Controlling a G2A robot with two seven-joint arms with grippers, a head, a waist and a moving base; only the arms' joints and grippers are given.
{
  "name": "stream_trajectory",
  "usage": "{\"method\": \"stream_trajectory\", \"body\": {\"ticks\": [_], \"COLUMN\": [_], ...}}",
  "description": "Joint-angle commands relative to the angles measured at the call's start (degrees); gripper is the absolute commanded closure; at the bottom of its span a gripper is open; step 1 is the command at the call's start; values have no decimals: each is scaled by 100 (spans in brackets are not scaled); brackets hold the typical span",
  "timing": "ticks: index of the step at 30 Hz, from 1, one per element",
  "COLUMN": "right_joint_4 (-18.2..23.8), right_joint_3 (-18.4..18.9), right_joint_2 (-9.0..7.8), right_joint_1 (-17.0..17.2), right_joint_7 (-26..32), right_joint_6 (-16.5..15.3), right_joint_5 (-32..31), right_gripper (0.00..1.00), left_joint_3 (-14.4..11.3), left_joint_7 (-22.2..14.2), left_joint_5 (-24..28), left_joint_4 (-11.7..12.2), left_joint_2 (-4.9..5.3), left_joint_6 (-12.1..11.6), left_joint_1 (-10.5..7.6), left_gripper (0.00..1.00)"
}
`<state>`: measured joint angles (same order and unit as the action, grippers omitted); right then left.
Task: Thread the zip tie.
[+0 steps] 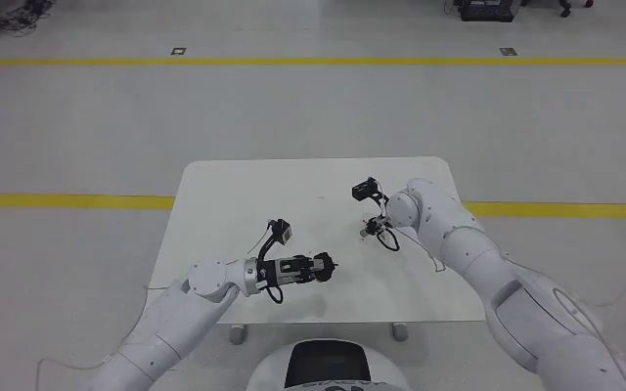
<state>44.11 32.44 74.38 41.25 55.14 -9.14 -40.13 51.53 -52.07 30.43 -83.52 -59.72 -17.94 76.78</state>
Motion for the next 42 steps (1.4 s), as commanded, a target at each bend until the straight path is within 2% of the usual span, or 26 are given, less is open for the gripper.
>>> {"method": "stream_trajectory", "body": {"ticks": [1, 5, 8, 14, 21, 26, 30, 33, 42], "right_joint_4": [-4, -48, -137, -462, -834, -1070, -1250, -1409, -1699], "right_joint_3": [17, 42, 51, 10, -103, -180, -210, -207, -306], "right_joint_2": [0, 19, 40, 149, 327, 460, 562, 634, 788], "right_joint_1": [17, 37, 44, 9, -87, -189, -255, -311, -373], "right_joint_7": [13, -3, -40, -87, 54, 209, 489, 655, 137], "right_joint_6": [5, -2, -21, -80, -230, -329, -448, -561, -657], "right_joint_5": [-17, -56, -72, -70, -56, -55, 59, 189, -53], "right_gripper": [64, 72, 83, 87, 82, 82, 83, 80, 80], "left_joint_3": [0, 0, 0, 0, 0, 0, 0, 0, 0], "left_joint_7": [0, 0, 0, 0, 0, 0, 0, 0, 0], "left_joint_5": [0, 0, 0, 0, 0, 0, 0, 0, 0], "left_joint_4": [0, 0, 0, 0, 0, 0, 0, 0, 0], "left_joint_2": [0, 0, 0, 0, 0, 0, 0, 0, 0], "left_joint_6": [0, 0, 0, 0, 0, 0, 0, 0, 0], "left_joint_1": [0, 0, 0, 0, 0, 0, 0, 0, 0], "left_gripper": [100, 100, 100, 100, 100, 100, 100, 100, 100]}}
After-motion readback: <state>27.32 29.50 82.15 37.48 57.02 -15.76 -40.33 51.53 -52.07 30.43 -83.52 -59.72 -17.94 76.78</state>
